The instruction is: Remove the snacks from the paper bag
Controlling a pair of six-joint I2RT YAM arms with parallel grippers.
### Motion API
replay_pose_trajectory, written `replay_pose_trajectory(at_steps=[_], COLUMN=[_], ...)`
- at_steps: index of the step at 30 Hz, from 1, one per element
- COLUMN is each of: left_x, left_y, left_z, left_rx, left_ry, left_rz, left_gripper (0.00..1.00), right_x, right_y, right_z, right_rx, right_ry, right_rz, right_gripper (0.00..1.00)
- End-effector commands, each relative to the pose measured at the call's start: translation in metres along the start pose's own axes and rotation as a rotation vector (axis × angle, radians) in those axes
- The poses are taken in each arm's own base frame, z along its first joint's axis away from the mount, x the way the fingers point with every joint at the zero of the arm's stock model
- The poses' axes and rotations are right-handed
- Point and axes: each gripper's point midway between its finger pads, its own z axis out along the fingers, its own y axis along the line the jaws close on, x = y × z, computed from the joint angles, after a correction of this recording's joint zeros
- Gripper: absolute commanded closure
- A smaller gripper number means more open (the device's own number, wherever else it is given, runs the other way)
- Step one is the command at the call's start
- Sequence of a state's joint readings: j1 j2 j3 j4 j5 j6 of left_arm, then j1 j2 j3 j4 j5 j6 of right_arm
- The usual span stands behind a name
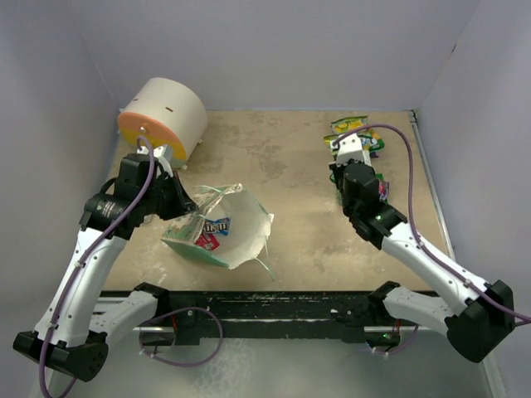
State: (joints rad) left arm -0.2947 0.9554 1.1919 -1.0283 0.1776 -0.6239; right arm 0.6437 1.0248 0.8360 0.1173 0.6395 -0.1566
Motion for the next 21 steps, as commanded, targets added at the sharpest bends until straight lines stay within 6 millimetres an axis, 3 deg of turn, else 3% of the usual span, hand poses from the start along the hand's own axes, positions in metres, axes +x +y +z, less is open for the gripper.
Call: replay_pose_trajectory(at_steps=[1,5,9,16,21], left_x=[-0.011,-0.011,-0.011,-0.014,-0.01], left_y=[-0.01,-0.015,-0.019,-0.022,-0.022], left_z=[-0.013,-0.018,-0.02,-0.019,-0.013], left_rx=[0.035,0.063,0.087,0.09,0.094], left_ry=[-0.047,-0.053,-0.061,-0.047,-0.025], left_rz=[0.04,0.053,0.058,0.072,0.032], left_gripper=[1.0,1.0,1.0,1.0,1.0], right_x=[0.019,0.06,0.094,0.108,0.139], right_y=[-0.035,-0.073,-0.088,-0.072,-0.072], right_z=[0.031,0.047,0.057,0.075,0.08], right_rx=[0.123,0.191,0.184,0.073,0.094], right_ry=[0.014,0.083,0.141,0.147,0.234], right_rz=[0.149,0.159,0.176,0.152,0.144], right_gripper=[1.0,1.0,1.0,1.0,1.0])
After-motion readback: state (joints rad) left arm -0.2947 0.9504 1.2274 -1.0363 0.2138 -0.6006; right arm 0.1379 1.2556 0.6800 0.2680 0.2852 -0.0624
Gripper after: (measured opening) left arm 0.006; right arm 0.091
